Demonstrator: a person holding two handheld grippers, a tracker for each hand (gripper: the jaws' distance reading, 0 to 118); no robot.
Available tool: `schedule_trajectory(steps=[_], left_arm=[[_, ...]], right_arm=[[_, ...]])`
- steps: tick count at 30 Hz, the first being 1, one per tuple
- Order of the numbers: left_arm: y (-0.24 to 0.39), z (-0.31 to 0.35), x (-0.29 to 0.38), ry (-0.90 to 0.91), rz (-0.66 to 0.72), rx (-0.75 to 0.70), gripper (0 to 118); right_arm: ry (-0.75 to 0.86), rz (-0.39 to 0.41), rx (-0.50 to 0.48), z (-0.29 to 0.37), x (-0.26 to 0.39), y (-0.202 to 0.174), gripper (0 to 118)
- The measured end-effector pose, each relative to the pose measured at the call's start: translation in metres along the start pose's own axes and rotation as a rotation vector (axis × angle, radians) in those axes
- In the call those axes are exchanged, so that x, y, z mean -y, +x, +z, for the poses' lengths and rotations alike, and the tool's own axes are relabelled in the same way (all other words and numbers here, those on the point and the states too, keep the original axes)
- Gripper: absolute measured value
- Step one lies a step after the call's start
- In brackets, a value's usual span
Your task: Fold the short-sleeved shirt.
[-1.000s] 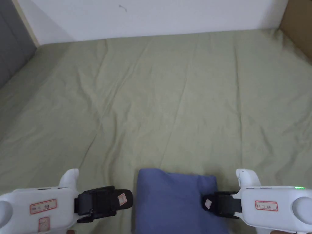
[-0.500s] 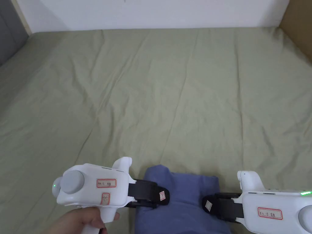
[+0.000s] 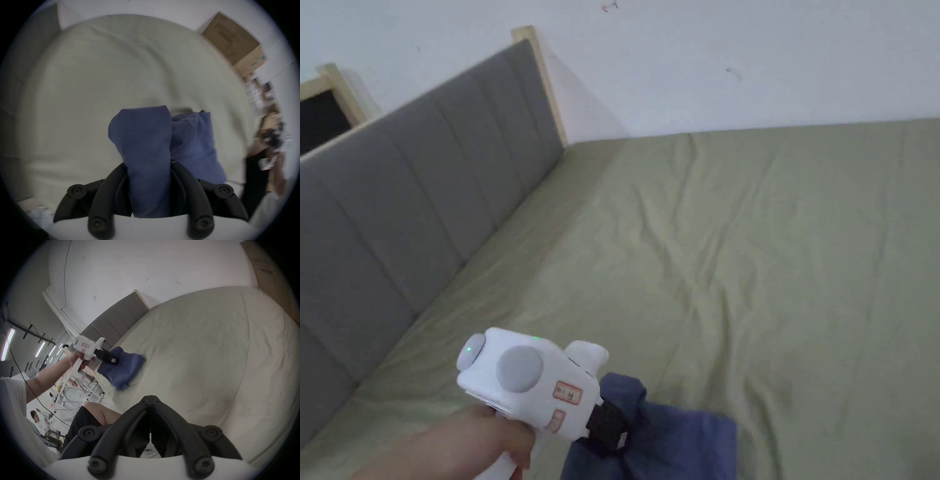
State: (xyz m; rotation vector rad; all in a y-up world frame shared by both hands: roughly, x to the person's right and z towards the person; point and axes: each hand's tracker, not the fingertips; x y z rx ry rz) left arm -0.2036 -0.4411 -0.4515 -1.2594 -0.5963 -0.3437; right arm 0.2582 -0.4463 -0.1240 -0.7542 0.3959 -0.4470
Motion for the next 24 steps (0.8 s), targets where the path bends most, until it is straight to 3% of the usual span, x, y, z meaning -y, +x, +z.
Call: schedule_trajectory(steps=[3, 5, 7, 14, 15, 16, 18, 19, 22, 24], left_arm=[[-0.054, 0.015, 0.000, -0.055, -0.048, -0.325, 26], [-0.094, 0.018, 0.000, -0.091, 0.001, -0.430, 25], [-0.131, 0.021, 0.004, -0.111, 0.122, -0.447, 25], [-0.173, 0.028, 0.023, -0.062, 0.258, -0.571, 26], [-0.173, 0.033, 0.025, -0.016, 0.292, -0.548, 33], [-0.170, 0.040, 0.028, 0.052, 0.324, -0.547, 49], [-0.152, 0.055, 0.032, 0.203, 0.296, -0.627, 105], [-0.138, 0.066, 0.034, 0.282, 0.275, -0.641, 112], [-0.084, 0.101, 0.044, 0.519, 0.247, -0.659, 109], [-0.041, 0.125, 0.055, 0.662, 0.214, -0.591, 109]], right_arm=[[-0.011, 0.014, 0.000, 0.001, 0.000, -0.015, 0], [-0.017, 0.012, -0.001, 0.001, -0.001, -0.020, 0], [-0.028, 0.029, 0.012, -0.002, -0.010, -0.036, 0], [-0.034, 0.050, 0.044, 0.005, -0.020, -0.048, 0], [-0.035, 0.059, 0.048, 0.006, -0.022, -0.049, 0], [-0.037, 0.077, 0.061, 0.008, -0.023, -0.052, 0], [-0.022, 0.098, 0.080, 0.013, -0.026, -0.055, 0], [-0.015, 0.102, 0.079, 0.016, -0.027, -0.057, 0], [0.016, 0.103, 0.075, 0.027, -0.030, -0.060, 0], [0.042, 0.121, 0.089, 0.035, -0.030, -0.065, 0]])
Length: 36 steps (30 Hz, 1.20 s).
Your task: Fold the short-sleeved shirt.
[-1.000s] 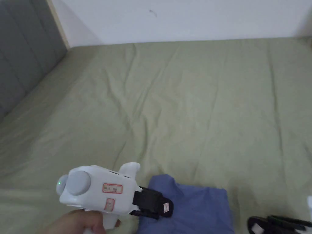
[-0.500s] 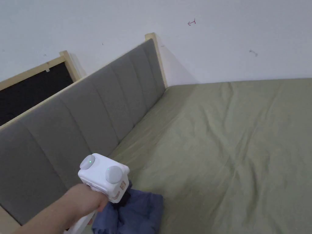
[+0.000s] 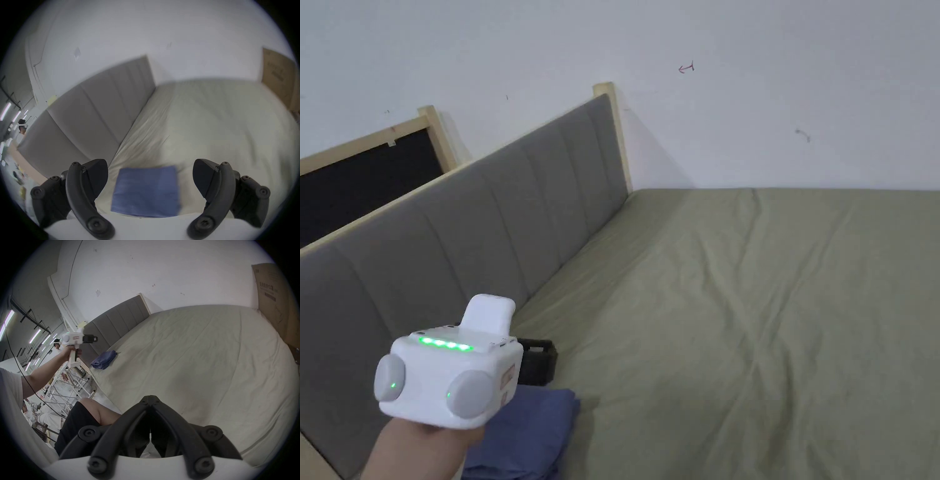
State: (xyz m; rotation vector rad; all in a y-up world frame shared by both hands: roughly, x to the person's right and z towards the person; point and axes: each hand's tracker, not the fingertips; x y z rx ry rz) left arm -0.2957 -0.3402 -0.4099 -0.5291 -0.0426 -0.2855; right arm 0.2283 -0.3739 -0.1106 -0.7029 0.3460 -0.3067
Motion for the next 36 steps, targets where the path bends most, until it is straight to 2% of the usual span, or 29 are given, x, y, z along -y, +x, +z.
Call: schedule_trajectory(steps=[2, 3, 4, 5, 7, 9, 10, 12, 13, 14, 17, 19, 22, 26, 29, 32, 36], left_arm=[[0.027, 0.053, -0.003, 0.165, 0.078, -0.006, 109], [0.040, 0.077, -0.003, 0.228, 0.097, 0.048, 108], [0.054, 0.102, -0.002, 0.288, 0.111, 0.094, 105], [0.068, 0.123, 0.001, 0.332, 0.139, 0.087, 97], [0.101, 0.169, 0.012, 0.469, 0.212, 0.097, 57], [0.132, 0.199, 0.021, 0.516, 0.224, 0.119, 8], [0.147, 0.214, 0.026, 0.540, 0.215, 0.119, 2], [0.172, 0.239, 0.035, 0.609, 0.221, 0.138, 0], [0.187, 0.245, 0.038, 0.630, 0.182, 0.166, 0], [0.200, 0.251, 0.038, 0.615, 0.124, 0.190, 0], [0.233, 0.267, 0.046, 0.650, 0.135, 0.181, 0], [0.249, 0.270, 0.049, 0.636, 0.127, 0.271, 0], [0.273, 0.267, 0.057, 0.616, 0.115, 0.252, 0], [0.293, 0.264, 0.071, 0.586, 0.137, 0.280, 0], [0.303, 0.273, 0.086, 0.662, 0.114, 0.280, 0], [0.314, 0.275, 0.090, 0.630, 0.085, 0.294, 0], [0.322, 0.272, 0.099, 0.587, 0.092, 0.294, 0]], right_arm=[[0.032, 0.014, 0.017, 0.013, 0.011, 0.016, 0], [0.051, 0.021, 0.033, 0.018, 0.012, 0.015, 0], [0.081, 0.027, 0.056, 0.024, 0.013, 0.014, 0], [0.104, 0.030, 0.075, 0.029, 0.014, 0.013, 0], [0.164, 0.052, 0.130, 0.043, 0.016, 0.007, 0], [0.213, 0.042, 0.144, 0.058, 0.016, 0.002, 0], [0.251, 0.053, 0.151, 0.067, 0.016, -0.001, 0], [0.313, 0.077, 0.197, 0.083, 0.018, -0.007, 0], [0.341, 0.100, 0.237, 0.090, 0.020, -0.010, 0], [0.367, 0.129, 0.297, 0.098, 0.021, -0.013, 0], [0.450, 0.206, 0.441, 0.112, 0.028, -0.017, 0], [0.492, 0.219, 0.533, 0.118, 0.038, -0.004, 0], [0.552, 0.288, 0.658, 0.117, 0.047, 0.003, 0], [0.593, 0.285, 0.691, 0.115, 0.059, 0.011, 0], [0.602, 0.270, 0.729, 0.112, 0.069, 0.019, 0], [0.615, 0.206, 0.727, 0.114, 0.069, 0.022, 0], [0.600, 0.227, 0.758, 0.109, 0.068, 0.023, 0]])
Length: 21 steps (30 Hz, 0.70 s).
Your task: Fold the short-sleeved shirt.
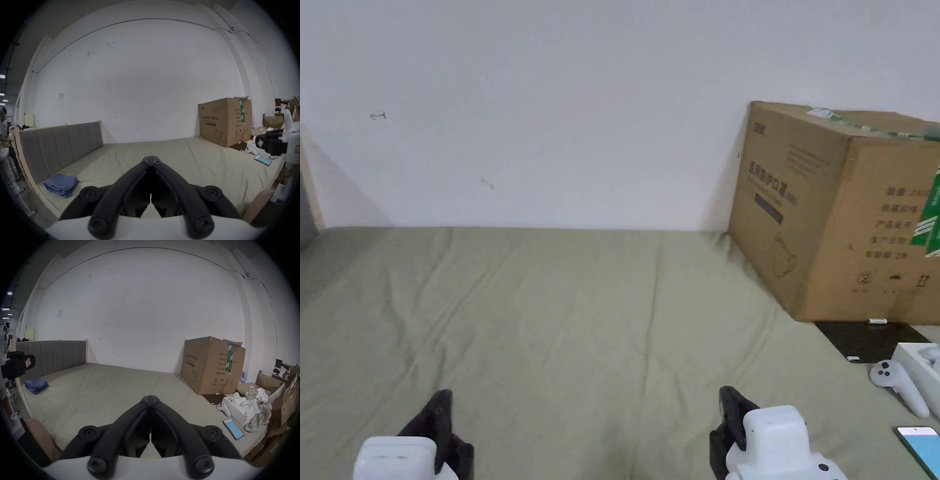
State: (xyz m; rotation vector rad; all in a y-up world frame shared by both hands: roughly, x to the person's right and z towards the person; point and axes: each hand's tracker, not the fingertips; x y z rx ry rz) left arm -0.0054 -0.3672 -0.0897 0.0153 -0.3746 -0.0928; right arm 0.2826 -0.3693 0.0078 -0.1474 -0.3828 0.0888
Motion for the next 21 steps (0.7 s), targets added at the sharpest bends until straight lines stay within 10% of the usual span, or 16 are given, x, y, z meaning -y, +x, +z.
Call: schedule_trajectory(steps=[14, 16, 18, 21], left_arm=[[-0.001, -0.014, 0.005, -0.087, -0.025, -0.020, 14], [0.000, -0.015, 0.005, -0.091, -0.028, -0.014, 66], [0.000, -0.017, 0.005, -0.102, -0.027, -0.014, 117], [-0.001, -0.013, 0.004, -0.088, -0.018, -0.017, 117]], right_arm=[[-0.012, -0.008, 0.024, -0.001, 0.005, -0.011, 4], [-0.012, -0.011, 0.019, -0.001, 0.006, -0.011, 36], [-0.018, -0.020, 0.019, -0.002, 0.005, -0.009, 97], [-0.009, -0.029, 0.022, 0.000, 0.007, -0.008, 118]])
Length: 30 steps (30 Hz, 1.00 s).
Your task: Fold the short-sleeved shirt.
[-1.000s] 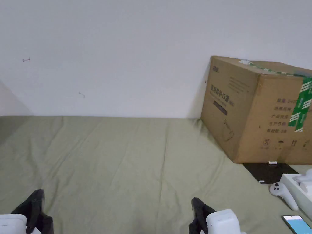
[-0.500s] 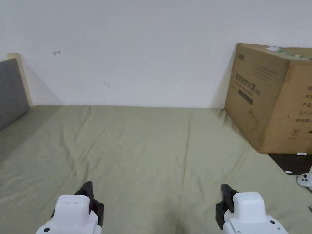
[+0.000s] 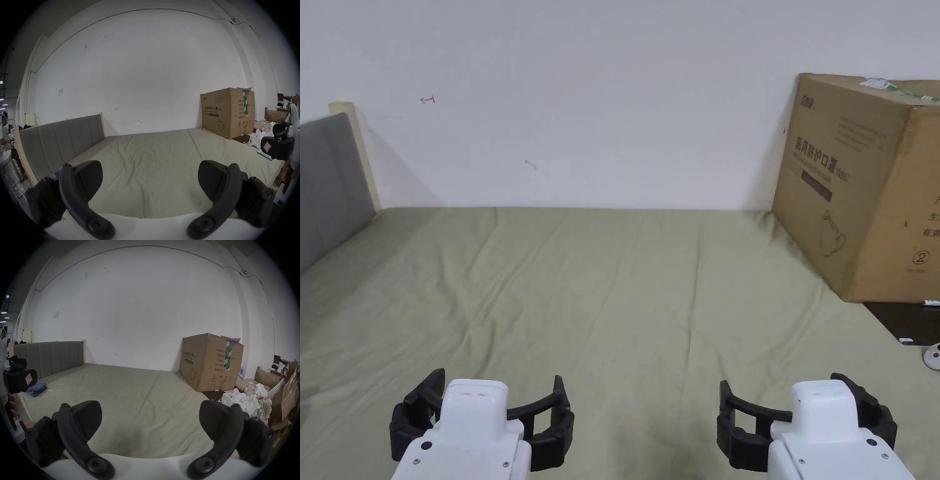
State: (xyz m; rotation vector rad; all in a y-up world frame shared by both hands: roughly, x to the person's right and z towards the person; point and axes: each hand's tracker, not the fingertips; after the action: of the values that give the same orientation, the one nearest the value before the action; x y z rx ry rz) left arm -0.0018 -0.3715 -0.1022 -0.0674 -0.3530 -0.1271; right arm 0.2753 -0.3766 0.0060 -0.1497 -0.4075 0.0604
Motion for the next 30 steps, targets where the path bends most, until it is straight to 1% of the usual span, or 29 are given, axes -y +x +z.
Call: schedule_trajectory(steps=[4, 5, 6, 9, 14, 15, 19, 24, 27, 30], left_arm=[[-0.003, 0.002, 0.000, 0.009, 0.015, -0.005, 117], [-0.003, 0.002, 0.000, 0.007, 0.018, -0.006, 117], [-0.003, 0.002, 0.000, 0.006, 0.020, -0.006, 117], [-0.005, 0.002, 0.000, 0.005, 0.027, 0.004, 117], [-0.003, 0.004, -0.001, 0.007, 0.019, 0.021, 117], [-0.003, 0.004, 0.000, 0.008, 0.019, 0.023, 117], [-0.003, 0.003, -0.001, 0.005, 0.021, 0.024, 117], [-0.003, 0.002, 0.000, 0.004, 0.014, 0.026, 117], [-0.003, 0.002, 0.000, 0.007, 0.015, 0.024, 117], [-0.004, 0.001, 0.000, 0.004, 0.020, 0.022, 117]], right_arm=[[-0.006, -0.010, 0.013, -0.001, -0.002, 0.000, 118], [-0.013, -0.027, -0.005, -0.002, -0.002, 0.001, 118], [-0.031, -0.044, -0.043, -0.004, -0.003, 0.002, 118], [-0.032, -0.052, -0.074, -0.005, -0.003, 0.004, 118], [-0.042, -0.063, -0.051, -0.006, -0.005, 0.003, 118], [-0.056, -0.049, -0.030, -0.007, -0.005, 0.001, 118], [-0.034, -0.051, -0.054, -0.004, -0.005, 0.001, 118], [-0.043, -0.023, -0.018, -0.006, -0.006, -0.005, 118], [-0.040, -0.014, -0.035, -0.006, -0.005, -0.005, 118], [-0.041, -0.005, -0.027, -0.005, -0.005, -0.007, 118]])
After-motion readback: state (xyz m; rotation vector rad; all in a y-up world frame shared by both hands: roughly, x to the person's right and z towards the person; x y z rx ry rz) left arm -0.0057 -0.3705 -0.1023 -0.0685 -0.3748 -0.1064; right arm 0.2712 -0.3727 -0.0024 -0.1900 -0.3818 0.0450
